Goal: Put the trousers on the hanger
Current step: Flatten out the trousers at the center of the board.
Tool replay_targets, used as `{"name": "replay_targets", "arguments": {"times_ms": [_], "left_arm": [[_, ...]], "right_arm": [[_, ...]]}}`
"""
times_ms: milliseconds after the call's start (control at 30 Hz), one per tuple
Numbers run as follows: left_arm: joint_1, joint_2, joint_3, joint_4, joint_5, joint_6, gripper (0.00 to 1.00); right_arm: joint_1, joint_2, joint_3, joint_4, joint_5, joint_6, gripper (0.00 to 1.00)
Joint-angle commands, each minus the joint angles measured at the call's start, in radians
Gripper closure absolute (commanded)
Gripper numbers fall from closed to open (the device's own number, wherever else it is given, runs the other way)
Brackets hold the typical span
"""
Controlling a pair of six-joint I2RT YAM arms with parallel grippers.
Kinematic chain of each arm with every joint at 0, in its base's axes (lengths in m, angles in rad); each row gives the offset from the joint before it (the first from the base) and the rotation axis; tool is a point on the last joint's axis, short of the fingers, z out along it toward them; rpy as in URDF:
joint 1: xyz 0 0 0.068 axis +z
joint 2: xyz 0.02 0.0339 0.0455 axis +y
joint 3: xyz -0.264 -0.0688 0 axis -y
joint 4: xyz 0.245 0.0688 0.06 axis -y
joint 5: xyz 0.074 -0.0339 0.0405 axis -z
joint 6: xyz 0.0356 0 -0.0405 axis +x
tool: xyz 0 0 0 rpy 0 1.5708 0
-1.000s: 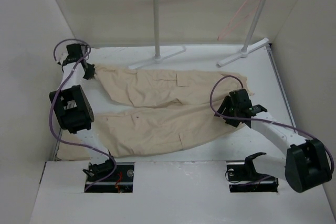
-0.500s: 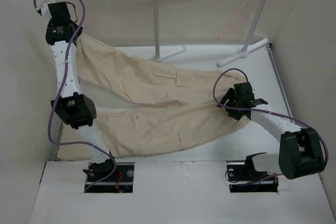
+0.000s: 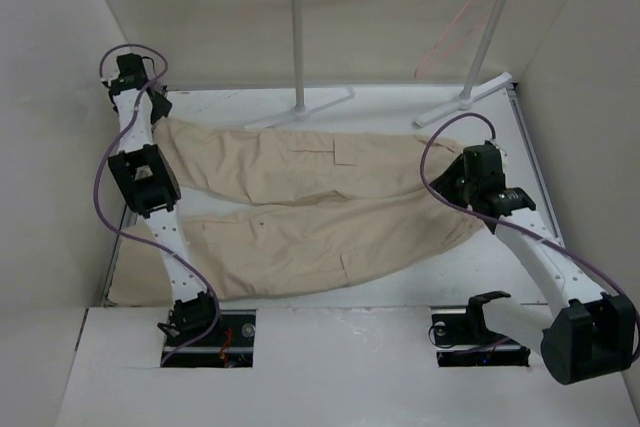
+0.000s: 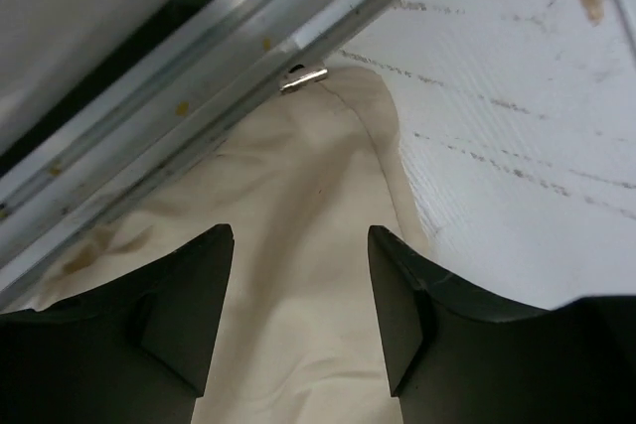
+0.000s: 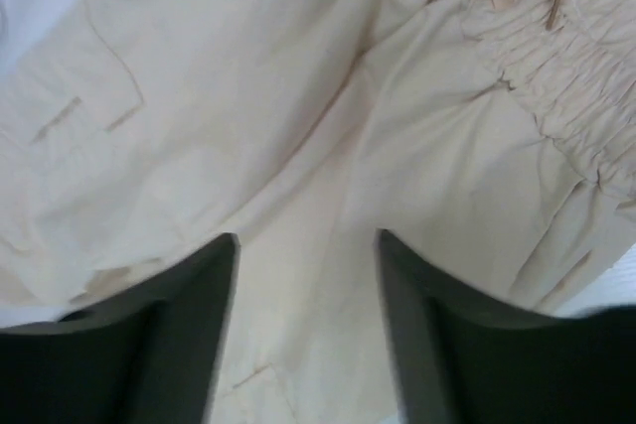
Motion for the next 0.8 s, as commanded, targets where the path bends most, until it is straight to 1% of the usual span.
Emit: {"name": "replay_targets", "arguments": {"times_ms": [0,33,67,100,133,167,200,300,333,367,467,533,633,767], "left_arm": [[0.019,-0.316,-0.099,0.037,-0.039,-0.015,0.46],[0.016,-0.367,-0.166,0.043,-0.055,-0.017,0.46],[0.002,-0.422,-0.246,0.056,-0.071,-0.020,0.46],[-0.025,-0.483,-0.341,0.085,-0.090,-0.028,0.46],[-0.059,-0.549,-0.445,0.127,-0.105,-0.037,0.46],[-0.100,-0.617,-0.557,0.174,-0.119,-0.047,0.46],[-0.154,-0.684,-0.670,0.223,-0.131,-0.066,0.46],[-0.323,-0.827,-0.925,0.322,-0.133,-0.124,0.46],[-0.380,-0.858,-0.993,0.336,-0.125,-0.145,0.46],[-0.429,-0.884,-1.051,0.349,-0.121,-0.168,0.46],[-0.536,-0.958,-1.199,0.371,-0.108,-0.215,0.47],[-0.563,-1.017,-1.285,0.380,-0.108,-0.232,0.47],[-0.552,-1.099,-1.397,0.396,-0.118,-0.242,0.47],[-0.475,-1.157,-1.467,0.394,-0.078,-0.244,0.46]], "right_arm": [[-0.035,0.005,0.054,0.002,0.029,-0.009,0.57],[-0.052,0.023,0.070,0.013,0.026,-0.010,0.72],[-0.072,0.047,0.085,0.033,0.032,-0.021,0.82],[-0.099,0.072,0.097,0.059,0.037,-0.030,0.85],[-0.133,0.103,0.113,0.088,0.037,-0.038,0.85],[-0.168,0.135,0.131,0.112,0.040,-0.047,0.83],[-0.210,0.178,0.154,0.139,0.049,-0.056,0.77],[-0.311,0.325,0.249,0.174,0.064,-0.073,0.46],[-0.337,0.379,0.284,0.183,0.058,-0.081,0.39],[-0.354,0.437,0.324,0.182,0.046,-0.093,0.35],[-0.385,0.587,0.426,0.170,0.009,-0.125,0.30],[-0.394,0.662,0.473,0.151,-0.012,-0.136,0.29],[-0.394,0.748,0.519,0.142,-0.055,-0.145,0.31],[-0.394,0.838,0.573,0.125,-0.133,-0.130,0.34]]}}
